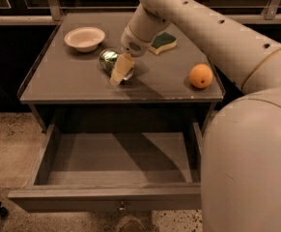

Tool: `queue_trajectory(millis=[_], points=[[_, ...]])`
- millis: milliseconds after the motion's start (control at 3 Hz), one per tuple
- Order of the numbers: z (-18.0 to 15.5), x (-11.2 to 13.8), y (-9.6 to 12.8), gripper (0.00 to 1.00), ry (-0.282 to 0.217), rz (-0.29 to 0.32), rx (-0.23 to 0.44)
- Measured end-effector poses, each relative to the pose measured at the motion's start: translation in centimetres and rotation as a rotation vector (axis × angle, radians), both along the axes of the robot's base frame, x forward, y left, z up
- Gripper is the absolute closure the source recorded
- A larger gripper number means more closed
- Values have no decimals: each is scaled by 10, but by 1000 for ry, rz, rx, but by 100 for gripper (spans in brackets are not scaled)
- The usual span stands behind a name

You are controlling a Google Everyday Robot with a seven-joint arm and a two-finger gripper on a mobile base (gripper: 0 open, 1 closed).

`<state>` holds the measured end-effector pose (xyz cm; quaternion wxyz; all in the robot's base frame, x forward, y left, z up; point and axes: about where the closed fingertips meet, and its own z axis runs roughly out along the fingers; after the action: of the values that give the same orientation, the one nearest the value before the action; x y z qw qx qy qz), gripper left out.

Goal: Place green can into top drawer

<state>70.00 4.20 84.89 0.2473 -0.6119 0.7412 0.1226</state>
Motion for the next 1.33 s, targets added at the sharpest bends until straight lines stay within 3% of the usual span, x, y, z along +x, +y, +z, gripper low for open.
queue_trajectory(millis=[1000, 1333], points=[[0, 0, 0, 87, 0, 0, 0], [0, 0, 0, 100, 0, 0, 0]])
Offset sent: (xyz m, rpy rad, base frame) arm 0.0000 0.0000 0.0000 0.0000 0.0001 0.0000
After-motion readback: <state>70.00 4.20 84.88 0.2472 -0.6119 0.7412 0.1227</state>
